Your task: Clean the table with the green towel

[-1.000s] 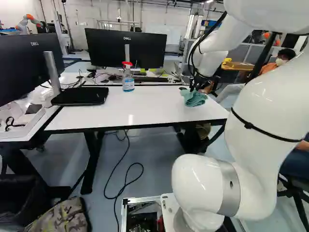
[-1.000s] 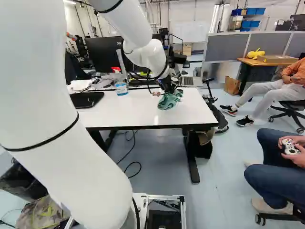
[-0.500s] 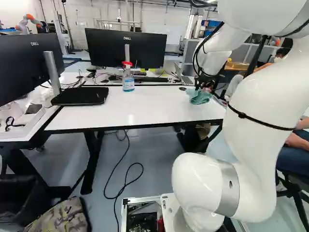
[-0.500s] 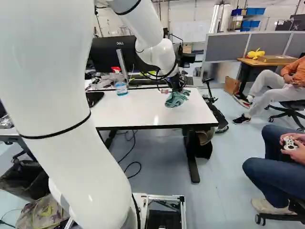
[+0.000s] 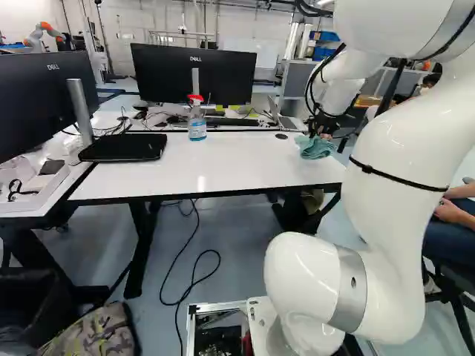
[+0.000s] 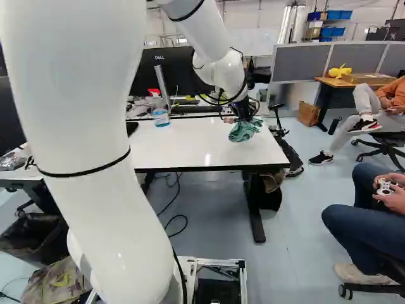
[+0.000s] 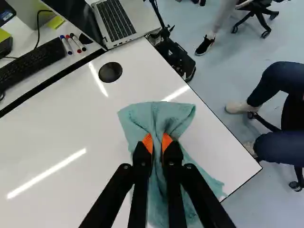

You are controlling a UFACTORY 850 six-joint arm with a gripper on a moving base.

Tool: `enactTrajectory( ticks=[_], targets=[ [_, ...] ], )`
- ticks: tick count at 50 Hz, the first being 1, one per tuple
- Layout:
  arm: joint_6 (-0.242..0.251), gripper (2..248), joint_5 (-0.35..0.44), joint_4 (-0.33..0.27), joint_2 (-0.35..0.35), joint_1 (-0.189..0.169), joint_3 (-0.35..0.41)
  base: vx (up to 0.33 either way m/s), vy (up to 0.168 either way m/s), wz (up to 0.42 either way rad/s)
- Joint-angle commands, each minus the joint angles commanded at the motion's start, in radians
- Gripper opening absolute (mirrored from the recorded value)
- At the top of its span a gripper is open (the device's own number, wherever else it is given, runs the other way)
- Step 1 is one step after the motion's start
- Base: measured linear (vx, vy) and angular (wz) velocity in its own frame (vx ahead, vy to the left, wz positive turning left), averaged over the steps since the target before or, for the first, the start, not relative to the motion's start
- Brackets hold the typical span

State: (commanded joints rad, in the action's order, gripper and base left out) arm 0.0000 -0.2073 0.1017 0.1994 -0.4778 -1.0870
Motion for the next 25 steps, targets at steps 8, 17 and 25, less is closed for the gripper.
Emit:
enactTrajectory(
  ticks=[8, 17, 25],
  targets=[
    [0.000, 41, 0.000, 0.000, 0.007, 0.000, -0.008, 0.000, 0.000, 0.000],
    [0.000, 63, 0.000, 0.000, 0.007, 0.000, -0.008, 0.000, 0.000, 0.000],
    [0.000, 132, 0.000, 0.000, 0.007, 0.000, -0.008, 0.000, 0.000, 0.000]
  ],
)
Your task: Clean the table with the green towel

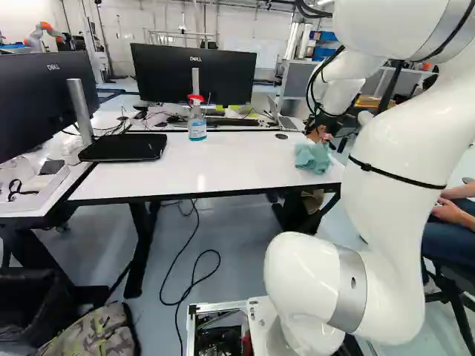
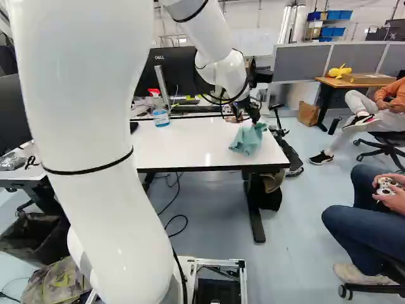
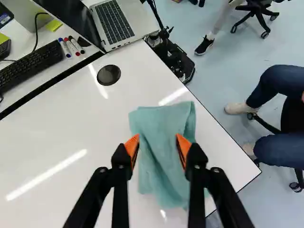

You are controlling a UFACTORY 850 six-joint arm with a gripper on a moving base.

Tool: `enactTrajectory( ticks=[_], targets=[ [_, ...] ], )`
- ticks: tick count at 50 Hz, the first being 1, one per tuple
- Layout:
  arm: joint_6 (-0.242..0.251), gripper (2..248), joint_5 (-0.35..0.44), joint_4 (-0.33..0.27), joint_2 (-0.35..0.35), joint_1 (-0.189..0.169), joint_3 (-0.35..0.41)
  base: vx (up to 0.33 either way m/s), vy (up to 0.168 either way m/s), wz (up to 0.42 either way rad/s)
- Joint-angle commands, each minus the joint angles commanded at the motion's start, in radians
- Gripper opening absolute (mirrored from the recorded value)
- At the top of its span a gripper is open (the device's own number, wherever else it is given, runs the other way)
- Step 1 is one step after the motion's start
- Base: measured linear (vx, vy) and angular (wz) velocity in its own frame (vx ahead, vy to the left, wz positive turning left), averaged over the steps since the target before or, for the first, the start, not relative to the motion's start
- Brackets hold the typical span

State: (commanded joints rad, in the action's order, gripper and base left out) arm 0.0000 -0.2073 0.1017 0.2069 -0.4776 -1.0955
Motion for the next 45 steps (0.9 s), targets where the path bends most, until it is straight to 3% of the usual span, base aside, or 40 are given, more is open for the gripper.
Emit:
enactTrajectory(
  ticks=[4, 5, 9, 10, 15, 16, 45],
  targets=[
    [0.000, 132, 0.000, 0.000, 0.000, 0.000, 0.000, 0.000, 0.000, 0.000],
    [0.000, 169, 0.000, 0.000, 0.000, 0.000, 0.000, 0.000, 0.000, 0.000],
    [0.000, 169, 0.000, 0.000, 0.000, 0.000, 0.000, 0.000, 0.000, 0.000],
    [0.000, 206, 0.000, 0.000, 0.000, 0.000, 0.000, 0.000, 0.000, 0.000],
    [0.000, 206, 0.000, 0.000, 0.000, 0.000, 0.000, 0.000, 0.000, 0.000],
    [0.000, 243, 0.000, 0.000, 0.000, 0.000, 0.000, 0.000, 0.000, 0.000],
    [0.000, 247, 0.037, -0.004, -0.017, 0.016, 0.035, 0.000, 0.000, 0.000]
  ],
)
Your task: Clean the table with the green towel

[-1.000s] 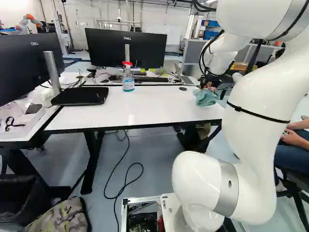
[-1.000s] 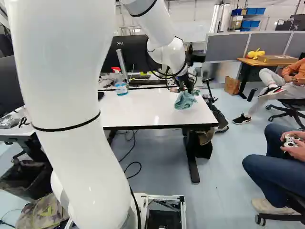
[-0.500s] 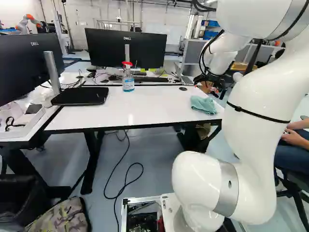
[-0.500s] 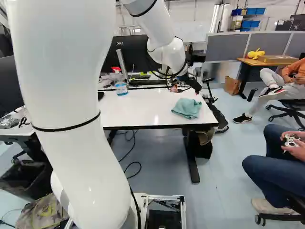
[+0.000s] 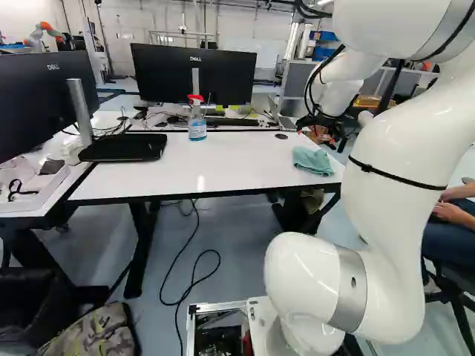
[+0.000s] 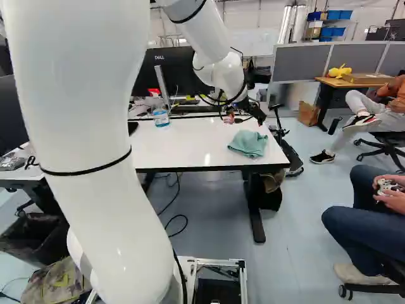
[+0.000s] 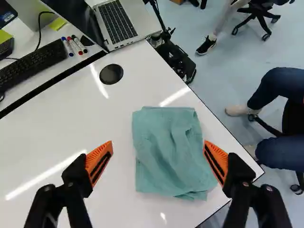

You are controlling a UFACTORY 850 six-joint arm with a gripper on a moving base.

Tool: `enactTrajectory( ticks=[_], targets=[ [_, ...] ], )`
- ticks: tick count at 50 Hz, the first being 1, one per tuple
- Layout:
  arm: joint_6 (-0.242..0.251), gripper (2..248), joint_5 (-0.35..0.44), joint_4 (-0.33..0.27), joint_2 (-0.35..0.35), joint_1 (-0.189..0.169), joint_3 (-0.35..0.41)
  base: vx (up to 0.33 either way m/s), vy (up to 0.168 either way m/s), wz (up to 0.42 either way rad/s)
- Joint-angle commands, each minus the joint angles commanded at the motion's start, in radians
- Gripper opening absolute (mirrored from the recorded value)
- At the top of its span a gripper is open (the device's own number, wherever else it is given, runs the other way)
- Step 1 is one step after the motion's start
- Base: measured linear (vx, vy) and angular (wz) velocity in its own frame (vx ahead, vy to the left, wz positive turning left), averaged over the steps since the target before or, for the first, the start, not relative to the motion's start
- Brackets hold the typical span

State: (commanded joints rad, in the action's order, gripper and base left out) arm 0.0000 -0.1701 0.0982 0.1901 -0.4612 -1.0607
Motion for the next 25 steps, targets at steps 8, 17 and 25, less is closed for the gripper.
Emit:
enactTrajectory(
  ticks=[8, 17, 25],
  targets=[
    [0.000, 247, 0.027, -0.003, -0.012, 0.012, 0.025, 0.000, 0.000, 0.000],
    [0.000, 247, 0.066, -0.006, -0.030, 0.029, 0.062, 0.000, 0.000, 0.000],
    [0.000, 247, 0.107, -0.010, -0.048, 0.047, 0.100, 0.000, 0.000, 0.000]
  ],
)
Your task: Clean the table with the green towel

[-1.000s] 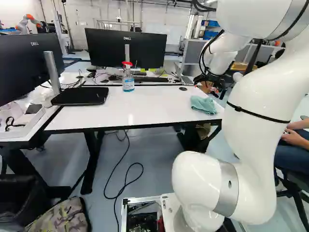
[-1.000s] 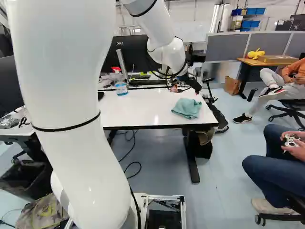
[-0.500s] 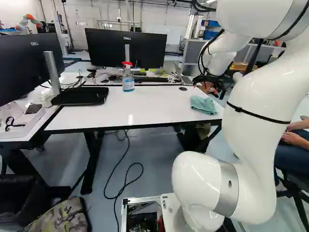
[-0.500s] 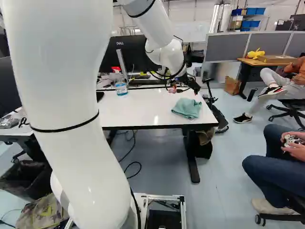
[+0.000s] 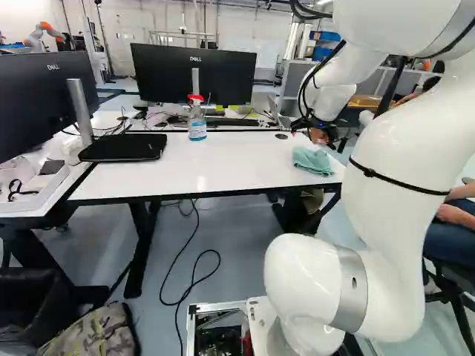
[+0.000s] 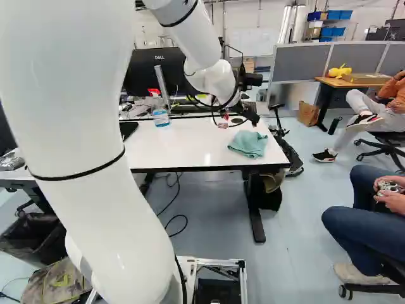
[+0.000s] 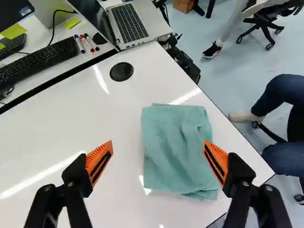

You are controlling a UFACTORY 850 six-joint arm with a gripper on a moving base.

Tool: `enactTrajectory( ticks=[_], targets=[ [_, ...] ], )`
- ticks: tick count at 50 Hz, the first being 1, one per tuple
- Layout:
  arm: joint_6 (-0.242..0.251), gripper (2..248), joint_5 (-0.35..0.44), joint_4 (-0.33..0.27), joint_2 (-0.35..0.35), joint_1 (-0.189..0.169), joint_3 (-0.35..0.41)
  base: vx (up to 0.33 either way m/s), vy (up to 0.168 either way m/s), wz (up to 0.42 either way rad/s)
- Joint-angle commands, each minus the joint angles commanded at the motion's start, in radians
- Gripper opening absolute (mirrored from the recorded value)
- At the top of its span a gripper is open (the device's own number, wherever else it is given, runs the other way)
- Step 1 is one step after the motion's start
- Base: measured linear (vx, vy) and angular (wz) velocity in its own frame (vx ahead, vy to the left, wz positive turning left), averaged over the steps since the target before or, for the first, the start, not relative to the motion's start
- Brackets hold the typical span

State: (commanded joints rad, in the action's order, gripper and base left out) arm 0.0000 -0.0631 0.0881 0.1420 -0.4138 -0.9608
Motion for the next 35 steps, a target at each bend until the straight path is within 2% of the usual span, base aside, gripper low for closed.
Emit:
enactTrajectory(
  ticks=[18, 35],
  targets=[
    [0.000, 247, 0.122, -0.011, -0.055, 0.054, 0.114, 0.000, 0.000, 0.000],
    [0.000, 247, 0.269, -0.025, -0.121, 0.119, 0.251, 0.000, 0.000, 0.000]
  ],
)
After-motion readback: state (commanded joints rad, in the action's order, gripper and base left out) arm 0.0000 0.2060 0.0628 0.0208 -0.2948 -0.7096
